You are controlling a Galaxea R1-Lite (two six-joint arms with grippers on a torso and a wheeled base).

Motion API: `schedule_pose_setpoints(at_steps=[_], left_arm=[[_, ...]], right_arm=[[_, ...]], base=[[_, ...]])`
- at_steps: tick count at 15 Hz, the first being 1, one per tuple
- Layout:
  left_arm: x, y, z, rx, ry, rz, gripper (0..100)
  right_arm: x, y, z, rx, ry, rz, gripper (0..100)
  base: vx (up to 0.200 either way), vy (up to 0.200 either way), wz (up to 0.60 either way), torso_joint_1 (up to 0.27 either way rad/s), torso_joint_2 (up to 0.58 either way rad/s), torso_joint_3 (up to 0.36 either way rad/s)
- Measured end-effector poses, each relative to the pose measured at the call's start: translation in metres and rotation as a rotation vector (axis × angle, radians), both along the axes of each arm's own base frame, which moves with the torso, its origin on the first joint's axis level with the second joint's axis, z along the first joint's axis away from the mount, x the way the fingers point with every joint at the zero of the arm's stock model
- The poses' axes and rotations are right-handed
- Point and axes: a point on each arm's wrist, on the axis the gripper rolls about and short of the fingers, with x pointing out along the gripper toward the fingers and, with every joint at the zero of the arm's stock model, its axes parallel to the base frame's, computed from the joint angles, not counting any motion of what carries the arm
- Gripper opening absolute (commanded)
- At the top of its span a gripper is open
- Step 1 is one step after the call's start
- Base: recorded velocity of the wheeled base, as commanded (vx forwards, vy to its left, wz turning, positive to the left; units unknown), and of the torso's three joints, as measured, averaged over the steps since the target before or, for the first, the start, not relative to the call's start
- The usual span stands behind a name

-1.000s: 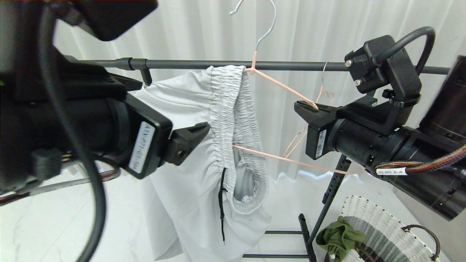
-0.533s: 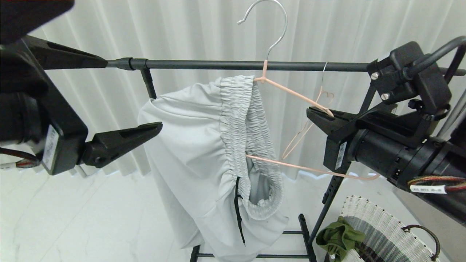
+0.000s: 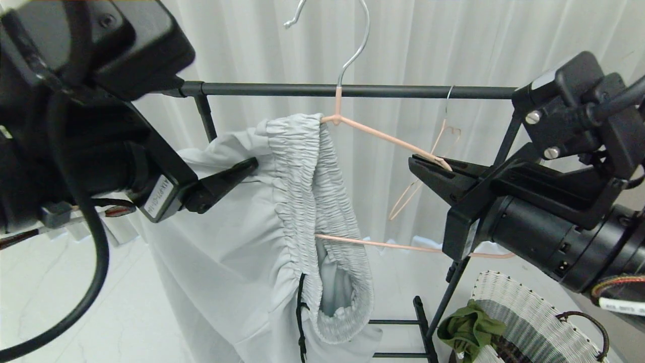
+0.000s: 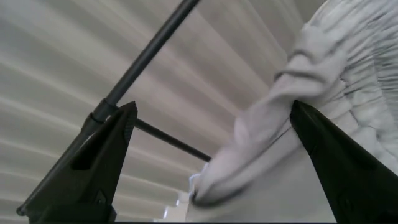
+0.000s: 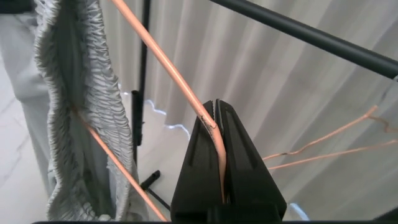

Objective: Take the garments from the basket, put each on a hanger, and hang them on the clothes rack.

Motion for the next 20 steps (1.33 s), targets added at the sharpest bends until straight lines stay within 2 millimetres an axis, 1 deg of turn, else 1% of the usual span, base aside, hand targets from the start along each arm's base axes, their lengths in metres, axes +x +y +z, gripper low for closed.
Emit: schedule_pose_setpoints(at_steps=[3, 7, 8, 16, 17, 20], left_arm=[[0.007, 0.0, -0.005, 0.016, 0.016, 0.023, 100], [0.008, 0.0, -0.006, 0.017, 0.022, 0.009, 100], [0.008, -0.001, -0.007, 0.016, 0.023, -0.001, 0], [0.009, -0.002, -0.008, 0.014, 0.029, -0.017, 0], [0.009, -0.002, -0.008, 0.013, 0.031, -0.017, 0], [0.01, 0.0, -0.012, 0.023, 0.04, -0.008, 0]], right_arm=[[-0.009, 0.003, 0.0, -0.016, -0.017, 0.035, 0], [-0.014, 0.005, 0.0, -0.034, -0.039, 0.087, 0], [-0.014, 0.005, 0.0, -0.035, -0.04, 0.091, 0], [-0.018, 0.006, 0.001, -0.032, -0.042, 0.106, 0], [-0.018, 0.006, 0.001, -0.032, -0.041, 0.105, 100], [-0.017, 0.005, 0.0, -0.034, -0.039, 0.091, 100]], base=[[0.0, 0.0, 0.0, 0.0, 0.0, 0.0], [0.0, 0.0, 0.0, 0.0, 0.0, 0.0], [0.0, 0.0, 0.0, 0.0, 0.0, 0.0], [0.0, 0.0, 0.0, 0.0, 0.0, 0.0], [0.0, 0.0, 0.0, 0.0, 0.0, 0.0], [0.0, 0.0, 0.0, 0.0, 0.0, 0.0]])
